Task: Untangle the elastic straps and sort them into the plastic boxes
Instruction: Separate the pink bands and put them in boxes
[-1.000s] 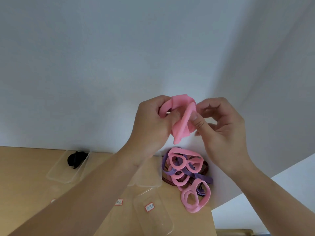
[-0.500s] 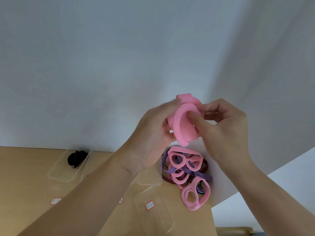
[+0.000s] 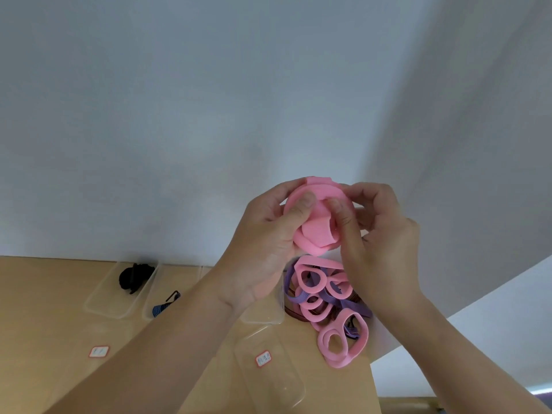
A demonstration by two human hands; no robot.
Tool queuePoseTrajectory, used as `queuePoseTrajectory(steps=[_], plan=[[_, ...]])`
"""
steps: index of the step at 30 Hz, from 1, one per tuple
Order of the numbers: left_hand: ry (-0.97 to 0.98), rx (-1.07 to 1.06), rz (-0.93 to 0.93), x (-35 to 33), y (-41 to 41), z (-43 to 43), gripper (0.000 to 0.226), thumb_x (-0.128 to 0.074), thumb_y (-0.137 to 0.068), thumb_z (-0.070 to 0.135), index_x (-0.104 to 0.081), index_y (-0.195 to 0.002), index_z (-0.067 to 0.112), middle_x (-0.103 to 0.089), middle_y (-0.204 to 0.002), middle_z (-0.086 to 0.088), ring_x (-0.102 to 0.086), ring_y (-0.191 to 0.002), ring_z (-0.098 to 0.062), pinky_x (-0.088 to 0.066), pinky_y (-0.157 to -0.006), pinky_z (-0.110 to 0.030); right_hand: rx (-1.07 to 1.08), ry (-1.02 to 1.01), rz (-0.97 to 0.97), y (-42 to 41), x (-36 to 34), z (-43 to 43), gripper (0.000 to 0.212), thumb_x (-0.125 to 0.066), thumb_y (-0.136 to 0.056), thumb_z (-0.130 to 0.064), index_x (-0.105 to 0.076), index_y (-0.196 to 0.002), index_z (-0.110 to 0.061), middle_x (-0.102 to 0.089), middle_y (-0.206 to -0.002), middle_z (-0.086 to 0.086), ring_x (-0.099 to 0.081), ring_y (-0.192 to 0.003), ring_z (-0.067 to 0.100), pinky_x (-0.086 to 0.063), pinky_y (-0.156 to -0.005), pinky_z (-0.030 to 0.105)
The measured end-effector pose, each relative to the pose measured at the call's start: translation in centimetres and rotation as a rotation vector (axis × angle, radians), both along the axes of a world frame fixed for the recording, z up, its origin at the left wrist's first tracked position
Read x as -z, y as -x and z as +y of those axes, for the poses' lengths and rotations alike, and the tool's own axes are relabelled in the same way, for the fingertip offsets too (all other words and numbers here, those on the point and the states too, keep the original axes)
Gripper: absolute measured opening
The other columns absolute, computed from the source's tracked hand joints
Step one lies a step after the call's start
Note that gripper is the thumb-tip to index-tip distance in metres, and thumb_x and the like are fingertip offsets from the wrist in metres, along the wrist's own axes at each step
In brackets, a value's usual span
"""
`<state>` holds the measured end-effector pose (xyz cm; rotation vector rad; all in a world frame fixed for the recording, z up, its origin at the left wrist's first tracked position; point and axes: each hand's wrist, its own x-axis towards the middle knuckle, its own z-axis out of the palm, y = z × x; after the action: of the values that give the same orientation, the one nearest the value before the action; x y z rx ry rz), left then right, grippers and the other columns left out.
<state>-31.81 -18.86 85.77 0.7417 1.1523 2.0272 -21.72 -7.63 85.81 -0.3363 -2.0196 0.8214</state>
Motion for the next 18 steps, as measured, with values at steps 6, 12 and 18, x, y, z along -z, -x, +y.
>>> queuePoseTrajectory(steps=[6,12,18], plan=[[0.063,0.023,0.000,0.52,-0.11,-0.21,0.030,-0.057,-0.101,0.024,-0.070,-0.125,0.012,-0.072,-0.123,-0.013,-0.070,-0.111,-0.023,-0.059,-0.085,-0.040,0.123,-0.226,0.014,-0.07,1.12,0.18,0.027,-0.058,-0.099,-0.014,-0.065,-0.125,-0.009,-0.070,-0.100,-0.007,-0.065,-0.086,0.009,-0.046,-0.074,0.009],[0.129,0.040,-0.017,0.51,-0.39,-0.13,0.036,-0.056,-0.099,0.025,-0.066,-0.129,0.007,-0.070,-0.125,-0.019,-0.069,-0.111,-0.031,-0.060,-0.089,-0.053,0.119,-0.141,-0.015,-0.13,0.78,-0.23,0.019,-0.054,-0.097,-0.007,-0.069,-0.107,-0.001,-0.062,-0.093,-0.005,-0.062,-0.083,0.025,-0.044,-0.073,0.022],[0.150,0.024,-0.076,1.08,-0.73,0.32,0.041,-0.059,-0.093,0.025,-0.065,-0.128,0.004,-0.068,-0.126,-0.023,-0.068,-0.113,-0.039,-0.057,-0.090,-0.061,0.057,0.047,-0.126,-0.44,0.24,-0.10,0.013,-0.056,-0.100,-0.005,-0.063,-0.094,-0.015,-0.060,-0.099,-0.001,-0.056,-0.083,0.001,-0.040,-0.072,0.006]])
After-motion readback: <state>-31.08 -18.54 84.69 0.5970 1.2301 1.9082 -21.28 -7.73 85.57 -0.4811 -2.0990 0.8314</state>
